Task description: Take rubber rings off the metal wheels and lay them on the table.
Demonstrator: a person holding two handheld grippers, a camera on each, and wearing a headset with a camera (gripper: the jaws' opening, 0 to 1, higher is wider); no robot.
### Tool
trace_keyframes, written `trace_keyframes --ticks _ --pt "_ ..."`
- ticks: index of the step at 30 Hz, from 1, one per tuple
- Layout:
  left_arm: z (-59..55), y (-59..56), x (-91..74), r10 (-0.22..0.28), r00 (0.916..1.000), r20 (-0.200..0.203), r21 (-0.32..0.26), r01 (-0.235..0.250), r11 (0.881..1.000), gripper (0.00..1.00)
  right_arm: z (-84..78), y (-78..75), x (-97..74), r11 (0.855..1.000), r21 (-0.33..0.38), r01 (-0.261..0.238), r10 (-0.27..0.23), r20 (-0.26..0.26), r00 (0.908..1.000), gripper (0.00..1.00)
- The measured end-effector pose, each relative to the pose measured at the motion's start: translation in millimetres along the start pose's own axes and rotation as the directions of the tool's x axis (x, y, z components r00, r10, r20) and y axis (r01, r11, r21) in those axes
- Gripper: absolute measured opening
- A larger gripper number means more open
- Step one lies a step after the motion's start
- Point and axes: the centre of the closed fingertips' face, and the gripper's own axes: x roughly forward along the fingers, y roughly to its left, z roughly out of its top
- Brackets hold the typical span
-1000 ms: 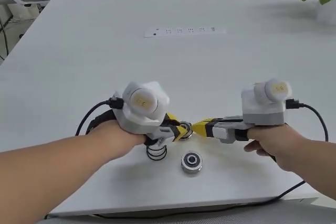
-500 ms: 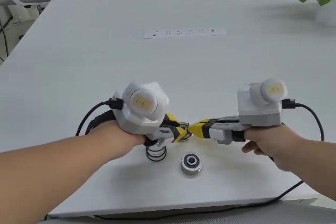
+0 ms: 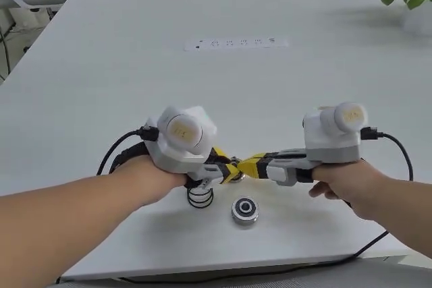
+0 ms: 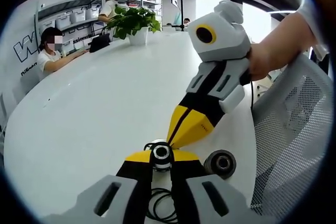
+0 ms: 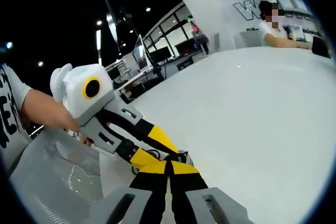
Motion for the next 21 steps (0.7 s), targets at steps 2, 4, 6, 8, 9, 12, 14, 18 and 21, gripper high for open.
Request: trace_keyframes --ticks 2,4,6,8,9,12,14,18,21 --pt "0.0 -0.2 -0.1 0.001 1.0 0.0 0.001 -0.001 1.0 0.07 0.8 2.3 -1.0 1.0 0.007 -0.016 0.016 0.007 0.9998 0.0" --pt "0.0 -0.1 -0.1 0.001 1.0 0.001 -0.002 -0.001 1.0 0.07 0.8 4.3 -1.7 1.0 0.01 -0.026 0.026 0.01 0.9996 0.0" --pt "-0.2 0.1 -0.2 0.0 1.0 0.003 -0.002 0.0 1.0 0.07 0.1 4.6 -2.1 1.0 0.016 -0.025 0.025 0.01 0.9996 0.0" --pt "-0.1 0.1 -0.2 0.001 1.0 0.003 -0.008 -0.001 1.0 0.07 -0.6 2.3 -2.7 1.0 0.016 -0.013 0.013 0.007 0.9999 0.0" --pt "0.0 0.1 -0.2 0.001 1.0 0.003 -0.005 -0.001 1.0 0.07 -0.7 1.7 -2.9 1.0 0.015 -0.01 0.01 0.007 0.9999 0.0" --pt "0.1 0.0 -0.1 -0.004 1.0 0.001 -0.005 0.004 1.0 0.07 -0.7 0.1 -3.3 1.0 0.016 -0.001 0.001 0.006 1.0 0.0" --pt "0.1 0.7 0.5 -0.009 0.9999 -0.005 -0.01 0.009 1.0 0.07 -0.7 -0.3 -3.2 1.0 0.015 0.002 -0.002 0.005 1.0 0.0" --pt "0.3 0.2 0.6 -0.015 0.9998 -0.014 0.007 0.015 1.0 0.08 -0.2 -1.9 -3.9 1.0 0.018 0.009 -0.009 0.006 0.9999 0.0" --pt "0.5 0.4 0.1 -0.013 0.9998 -0.016 0.014 0.013 1.0 0.08 0.0 0.0 -4.6 1.0 0.019 0.01 -0.01 0.008 0.9999 0.0"
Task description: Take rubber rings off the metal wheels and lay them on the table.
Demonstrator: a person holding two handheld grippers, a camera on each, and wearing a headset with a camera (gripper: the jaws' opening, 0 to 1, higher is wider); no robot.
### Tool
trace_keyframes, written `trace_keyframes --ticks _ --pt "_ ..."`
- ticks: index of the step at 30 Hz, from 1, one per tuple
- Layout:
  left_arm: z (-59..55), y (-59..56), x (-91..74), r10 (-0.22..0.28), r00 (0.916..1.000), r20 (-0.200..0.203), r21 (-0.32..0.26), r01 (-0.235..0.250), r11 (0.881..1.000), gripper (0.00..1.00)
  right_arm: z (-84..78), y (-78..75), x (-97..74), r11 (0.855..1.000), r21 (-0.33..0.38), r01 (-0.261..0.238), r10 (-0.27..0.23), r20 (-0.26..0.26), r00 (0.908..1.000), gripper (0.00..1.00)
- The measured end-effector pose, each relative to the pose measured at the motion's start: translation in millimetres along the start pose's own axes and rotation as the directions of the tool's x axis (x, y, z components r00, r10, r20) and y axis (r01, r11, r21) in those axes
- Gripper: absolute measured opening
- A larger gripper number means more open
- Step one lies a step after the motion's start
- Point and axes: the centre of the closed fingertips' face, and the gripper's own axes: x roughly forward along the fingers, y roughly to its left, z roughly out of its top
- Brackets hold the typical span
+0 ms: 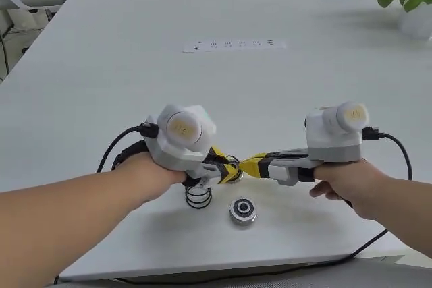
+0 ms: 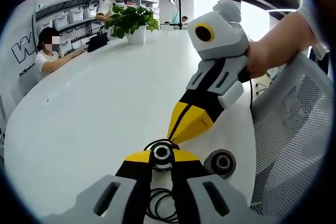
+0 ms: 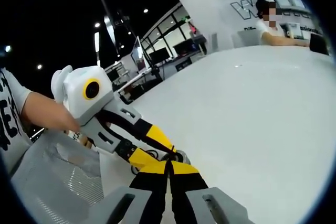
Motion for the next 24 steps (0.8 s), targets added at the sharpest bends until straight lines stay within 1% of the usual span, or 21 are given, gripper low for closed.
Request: trace_keyframes --ticks 1,4,6,9,13,17,21,24 --pt "0.1 -0.3 -0.4 -0.002 1.0 0.0 0.0 0.002 1.0 0.08 0.1 1.0 -0.1 1.0 -0.001 0.0 0.0 -0.001 1.0 0.0" --pt "-0.3 -5.6 -1.4 -0.028 0.9996 0.002 -0.003 0.028 1.0 0.14 0.8 2.1 -0.1 1.0 -0.004 -0.004 0.004 -0.002 1.0 0.0" --pt "-1.0 -5.9 -3.0 -0.027 0.9996 -0.002 0.01 0.027 1.0 0.14 1.2 3.3 -0.3 1.0 -0.005 -0.004 0.004 -0.001 1.0 0.0" --pt "-0.8 -7.2 -6.9 -0.035 0.9994 0.003 0.006 0.035 0.999 0.16 2.9 2.6 -1.2 1.0 -0.002 -0.004 0.004 0.003 1.0 0.0" --pt "3.2 -7.6 -13.9 -0.036 0.9991 0.02 0.004 0.036 0.999 0.18 3.6 3.1 -1.7 1.0 0.001 -0.007 0.007 0.006 1.0 0.0" --pt "9.4 -6.2 -20.8 -0.032 0.9983 0.049 -0.009 0.032 0.999 0.23 6.3 3.3 -2.3 1.0 0.002 -0.008 0.008 0.012 0.9999 0.0" --pt "11.9 -7.0 -28.3 -0.032 0.9974 0.065 -0.006 0.032 0.999 0.26 10.6 4.6 -4.2 1.0 0.006 -0.009 0.009 0.024 0.9997 0.0" --pt "12.8 -7.2 -33.7 -0.031 0.9968 0.074 -0.005 0.031 0.999 0.28 11.4 7.0 -5.1 1.0 0.003 -0.011 0.011 0.024 0.9997 0.0"
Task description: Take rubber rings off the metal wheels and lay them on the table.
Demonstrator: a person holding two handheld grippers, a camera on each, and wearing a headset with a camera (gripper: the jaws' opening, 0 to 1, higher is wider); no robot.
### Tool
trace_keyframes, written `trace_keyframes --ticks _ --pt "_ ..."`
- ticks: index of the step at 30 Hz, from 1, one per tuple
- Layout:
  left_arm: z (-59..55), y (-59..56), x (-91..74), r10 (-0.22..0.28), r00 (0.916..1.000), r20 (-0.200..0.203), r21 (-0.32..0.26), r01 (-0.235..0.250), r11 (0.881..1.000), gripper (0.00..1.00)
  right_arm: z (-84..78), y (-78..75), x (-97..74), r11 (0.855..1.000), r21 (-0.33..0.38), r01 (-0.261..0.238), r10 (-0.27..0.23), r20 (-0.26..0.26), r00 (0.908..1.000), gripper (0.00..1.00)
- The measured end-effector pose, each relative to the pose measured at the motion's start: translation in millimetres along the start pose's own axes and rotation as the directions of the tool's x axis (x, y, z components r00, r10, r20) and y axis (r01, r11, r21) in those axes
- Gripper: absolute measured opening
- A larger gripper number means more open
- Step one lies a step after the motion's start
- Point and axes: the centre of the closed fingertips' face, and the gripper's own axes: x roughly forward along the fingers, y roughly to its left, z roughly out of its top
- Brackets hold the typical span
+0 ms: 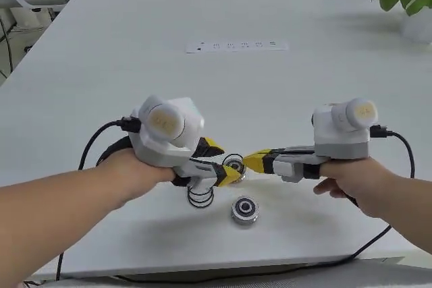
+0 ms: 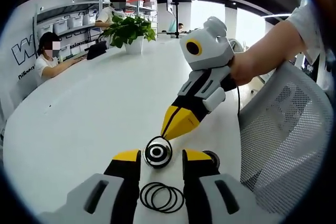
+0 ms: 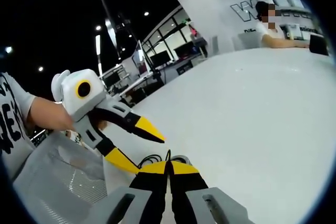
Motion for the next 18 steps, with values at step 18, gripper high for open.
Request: trace_keyframes --ticks 18 --pt "3.9 -11.4 -32.1 -0.004 0.998 0.062 -0.005 0.004 1.0 0.45 7.7 20.8 0.6 0.999 -0.014 -0.036 0.036 0.006 0.9993 0.0"
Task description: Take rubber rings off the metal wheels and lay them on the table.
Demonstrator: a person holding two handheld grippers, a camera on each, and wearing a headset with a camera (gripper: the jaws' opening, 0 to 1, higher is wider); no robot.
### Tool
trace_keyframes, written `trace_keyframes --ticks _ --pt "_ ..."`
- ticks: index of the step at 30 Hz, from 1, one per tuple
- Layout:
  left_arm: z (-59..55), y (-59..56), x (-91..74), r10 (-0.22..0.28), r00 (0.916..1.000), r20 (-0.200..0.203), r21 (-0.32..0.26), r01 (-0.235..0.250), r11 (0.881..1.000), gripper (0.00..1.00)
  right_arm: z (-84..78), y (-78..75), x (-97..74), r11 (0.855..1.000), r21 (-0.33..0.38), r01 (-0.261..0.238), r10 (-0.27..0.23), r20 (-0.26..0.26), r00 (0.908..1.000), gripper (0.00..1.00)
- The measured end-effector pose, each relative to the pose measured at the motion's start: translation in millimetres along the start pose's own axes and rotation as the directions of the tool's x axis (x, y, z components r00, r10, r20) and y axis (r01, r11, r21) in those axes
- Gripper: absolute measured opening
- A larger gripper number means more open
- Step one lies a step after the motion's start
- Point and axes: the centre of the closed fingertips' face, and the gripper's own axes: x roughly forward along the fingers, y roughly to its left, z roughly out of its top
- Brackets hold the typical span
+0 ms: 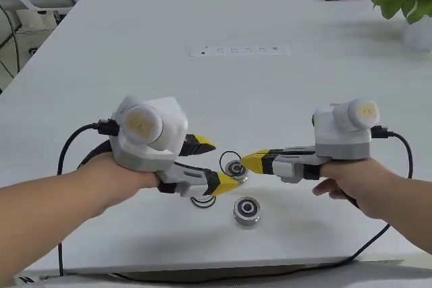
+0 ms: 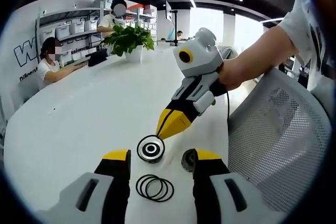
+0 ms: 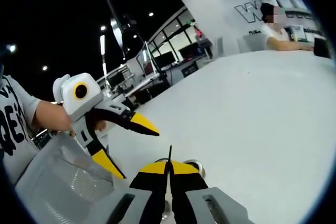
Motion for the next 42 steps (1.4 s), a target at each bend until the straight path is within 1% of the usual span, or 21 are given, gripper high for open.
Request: trace_keyframes --ticks 6,12,16,21,24,27,30,32,39,42 --pt "-7.8 -1.7 -12.9 0.006 1.0 0.005 -0.015 -0.006 1.0 0.48 -2.2 7.9 0.6 1.0 -0.006 -0.019 0.019 -0.013 0.9997 0.0" --pt "-15.1 -5.9 -30.8 0.012 0.9998 0.017 -0.041 -0.011 0.999 0.54 -4.6 13.5 2.9 0.999 -0.018 -0.044 0.044 -0.032 0.9985 0.0" --pt "-22.1 -7.3 -41.3 0.015 0.9998 0.013 -0.051 -0.014 0.999 0.57 -6.4 18.5 5.9 0.998 -0.024 -0.064 0.063 -0.046 0.997 0.0" --pt "-25.6 -9.4 -51.2 0.019 0.9998 0.009 -0.053 -0.018 0.998 0.62 -10.2 24.4 9.6 0.995 -0.032 -0.09 0.087 -0.074 0.9934 0.0" --pt "-26.3 -10.3 -55.9 0.019 0.9998 0.011 -0.056 -0.019 0.998 0.63 -12.1 28.6 12.1 0.994 -0.033 -0.105 0.102 -0.087 0.991 0.0" --pt "-27.8 -10.0 -59.0 0.017 0.9998 0.011 -0.053 -0.017 0.998 0.64 -15.9 33.6 15.2 0.991 -0.04 -0.125 0.12 -0.109 0.9868 0.0" --pt "-27.4 -12.3 -63.0 0.015 0.9998 0.011 -0.047 -0.014 0.999 0.65 -21.8 39.0 19.0 0.988 -0.042 -0.146 0.139 -0.138 0.9806 0.0" --pt "-27.4 -13.0 -64.7 0.015 0.9998 0.014 -0.053 -0.015 0.999 0.65 -27.0 43.3 21.6 0.986 -0.046 -0.162 0.152 -0.162 0.975 0.0" --pt "-30.4 -10.9 -71.6 0.031 0.9994 0.016 -0.066 -0.03 0.997 0.65 -38.8 51.5 28.2 0.979 -0.054 -0.194 0.178 -0.222 0.9588 0.0" --pt "-33.2 -8.9 -74.5 0.039 0.9992 0.011 -0.069 -0.038 0.997 0.65 -42.1 53.6 31.9 0.977 -0.066 -0.201 0.18 -0.241 0.9537 0.0"
